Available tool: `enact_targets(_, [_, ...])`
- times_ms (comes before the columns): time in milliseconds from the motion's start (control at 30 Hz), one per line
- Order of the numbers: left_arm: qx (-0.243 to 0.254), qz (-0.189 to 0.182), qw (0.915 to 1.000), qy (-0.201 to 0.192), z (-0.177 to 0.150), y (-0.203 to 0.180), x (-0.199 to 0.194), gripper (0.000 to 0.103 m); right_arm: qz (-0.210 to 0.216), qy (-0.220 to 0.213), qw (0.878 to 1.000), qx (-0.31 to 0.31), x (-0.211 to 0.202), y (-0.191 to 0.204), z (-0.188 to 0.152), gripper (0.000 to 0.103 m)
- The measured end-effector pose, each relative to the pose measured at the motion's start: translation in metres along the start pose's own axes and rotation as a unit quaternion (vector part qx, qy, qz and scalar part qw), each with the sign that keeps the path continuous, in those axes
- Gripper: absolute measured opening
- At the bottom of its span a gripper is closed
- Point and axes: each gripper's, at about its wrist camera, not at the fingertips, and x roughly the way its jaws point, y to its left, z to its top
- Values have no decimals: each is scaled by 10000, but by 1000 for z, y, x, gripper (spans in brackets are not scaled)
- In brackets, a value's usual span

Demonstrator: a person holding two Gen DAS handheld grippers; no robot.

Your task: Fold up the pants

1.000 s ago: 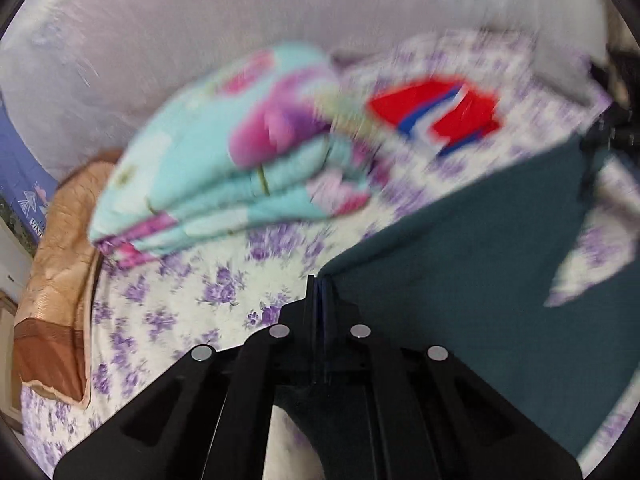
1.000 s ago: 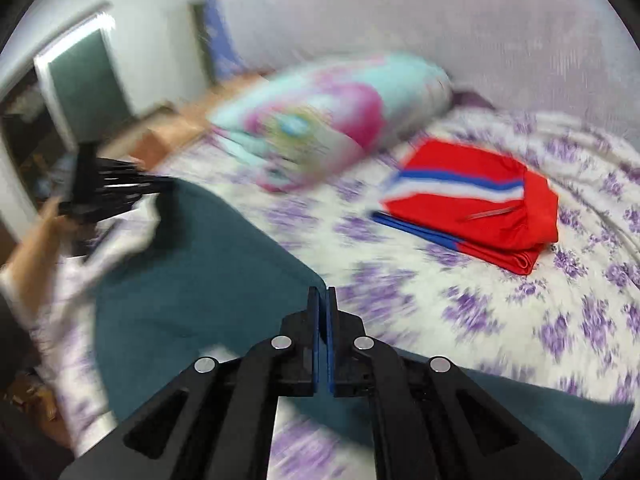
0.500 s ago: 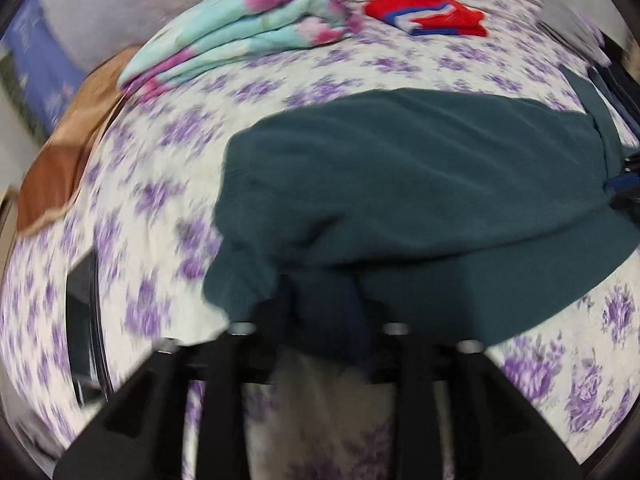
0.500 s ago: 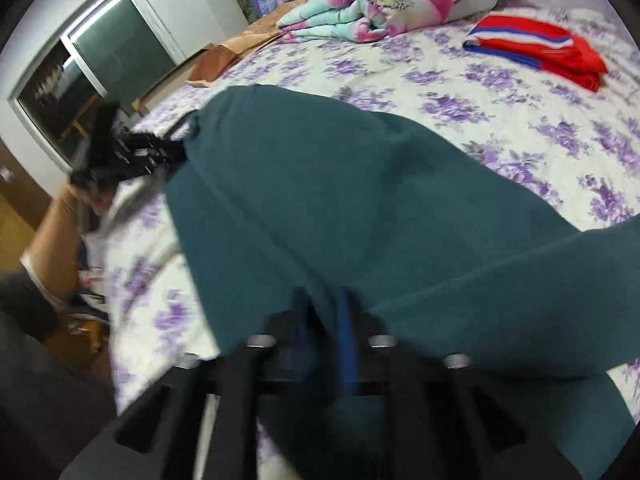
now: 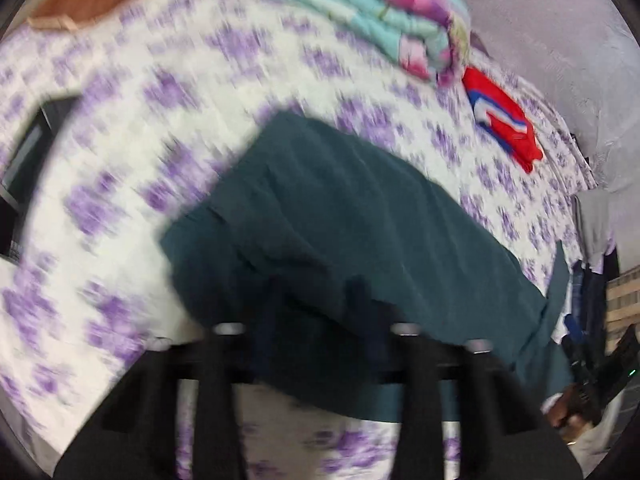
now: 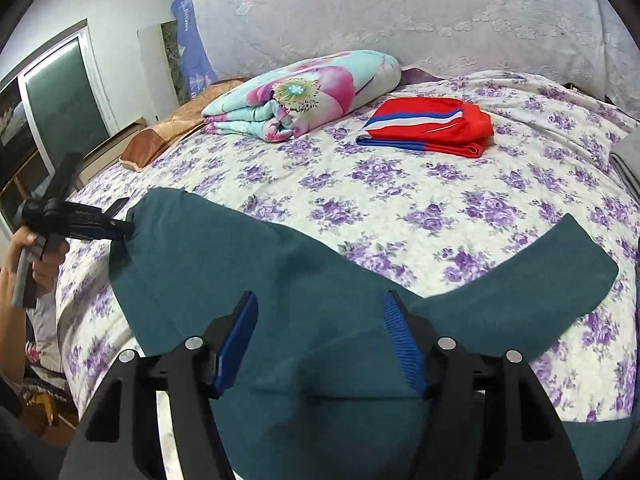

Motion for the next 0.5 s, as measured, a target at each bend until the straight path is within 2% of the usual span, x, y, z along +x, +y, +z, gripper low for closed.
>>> enact_targets(100, [-286,108,9995,120,-1,0,13,23,95,-92,9999,19,0,-4,0,66])
enact_targets(167, [-599,5,9982,76,4,6,16,26,221,-57,9997,106,4,-6,1,66])
enact_targets(300, [-1222,-248,9922,77,8,18,19,30,202,-59,9996,176,2,-8,-1,66])
enact_targets(333, [-1254,-255,9918,54,6,17,16,38,204,-89,9996,174,0,-7,-1,66])
enact_targets(367, [-1205,-135,9926,-1,3,13,11,50,212,-109,9996,177,0,-7,-1,66])
enact_targets(400, [-1163,-54,9932,-47,2,12,7,55,216,-122,9995,182,-1,-7,-1,68])
enact_targets(433, [-1097,73,9938,-148,-1,8,1,60,230,-131,9995,181,-1,-5,-1,70])
enact_targets(500, [-1024,118,9944,-233,-5,8,-7,60,242,-107,9996,127,1,-2,-2,71])
